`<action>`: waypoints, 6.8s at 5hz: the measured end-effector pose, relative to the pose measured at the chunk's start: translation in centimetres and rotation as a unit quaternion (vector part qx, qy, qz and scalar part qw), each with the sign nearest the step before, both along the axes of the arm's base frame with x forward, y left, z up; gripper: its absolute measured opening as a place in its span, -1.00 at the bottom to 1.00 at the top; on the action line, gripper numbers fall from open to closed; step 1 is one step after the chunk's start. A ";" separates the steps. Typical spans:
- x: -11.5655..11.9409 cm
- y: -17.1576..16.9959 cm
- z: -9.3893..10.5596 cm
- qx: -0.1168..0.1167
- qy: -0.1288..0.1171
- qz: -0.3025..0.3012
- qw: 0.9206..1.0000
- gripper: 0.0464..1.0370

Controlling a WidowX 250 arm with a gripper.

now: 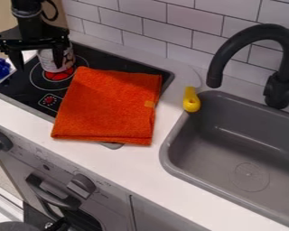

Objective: Move the red cloth to the burner on the left

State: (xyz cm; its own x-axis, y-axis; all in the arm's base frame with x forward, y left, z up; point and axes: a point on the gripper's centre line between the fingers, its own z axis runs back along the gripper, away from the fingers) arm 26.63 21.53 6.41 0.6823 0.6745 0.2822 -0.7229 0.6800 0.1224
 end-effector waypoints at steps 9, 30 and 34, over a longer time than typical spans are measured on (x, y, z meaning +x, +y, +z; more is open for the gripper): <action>2.0 -10.5 -4.7 -0.062 0.023 -0.047 0.997 -0.99; -3.8 -0.4 1.6 -0.081 0.051 -0.034 0.995 0.92; -1.6 -4.1 3.4 -0.025 -0.003 -0.237 0.971 0.92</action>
State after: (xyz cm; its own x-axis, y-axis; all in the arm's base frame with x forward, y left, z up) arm 25.04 17.40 9.85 0.9177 0.2981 0.2627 -0.3282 0.9414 0.0782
